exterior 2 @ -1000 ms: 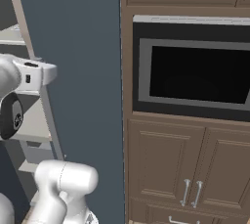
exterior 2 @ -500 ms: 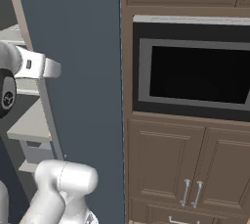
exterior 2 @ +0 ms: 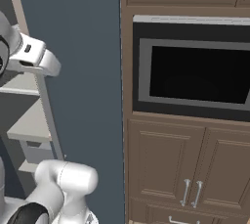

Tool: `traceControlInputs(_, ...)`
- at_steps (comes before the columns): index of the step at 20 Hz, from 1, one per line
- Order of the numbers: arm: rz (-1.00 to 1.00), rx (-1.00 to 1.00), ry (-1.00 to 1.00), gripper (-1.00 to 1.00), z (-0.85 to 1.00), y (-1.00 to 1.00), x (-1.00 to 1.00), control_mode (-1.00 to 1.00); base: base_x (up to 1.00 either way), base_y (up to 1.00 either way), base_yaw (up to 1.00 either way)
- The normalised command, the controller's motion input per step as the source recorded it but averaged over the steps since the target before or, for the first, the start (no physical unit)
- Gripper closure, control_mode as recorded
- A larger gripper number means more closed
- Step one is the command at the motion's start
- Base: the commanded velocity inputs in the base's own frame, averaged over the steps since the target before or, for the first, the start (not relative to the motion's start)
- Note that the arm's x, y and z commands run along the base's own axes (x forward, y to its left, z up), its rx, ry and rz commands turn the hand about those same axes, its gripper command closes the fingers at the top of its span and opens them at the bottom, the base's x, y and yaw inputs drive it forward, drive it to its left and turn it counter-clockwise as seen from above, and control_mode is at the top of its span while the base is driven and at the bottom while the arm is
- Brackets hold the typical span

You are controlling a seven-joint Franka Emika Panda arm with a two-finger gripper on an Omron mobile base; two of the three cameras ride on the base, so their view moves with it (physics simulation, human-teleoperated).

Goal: Open the freezer door, pick up the ice cube tray from the freezer, and place it on the dining counter.

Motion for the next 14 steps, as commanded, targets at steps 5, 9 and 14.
traceControlInputs(5, 0.0, 0.0, 0.07, -1.0, -0.37, -0.03, -0.48, -1.0, 0.0, 0.0, 0.0)
traceControlInputs(9, 0.06, -0.01, 0.05, -1.0, -0.35, -0.07, -0.47, -1.0, 0.0, 0.0, 0.0)
traceControlInputs(14, 0.07, -0.01, 0.0, -1.0, -0.16, -0.2, -0.22, -1.0, 0.0, 0.0, 0.0)
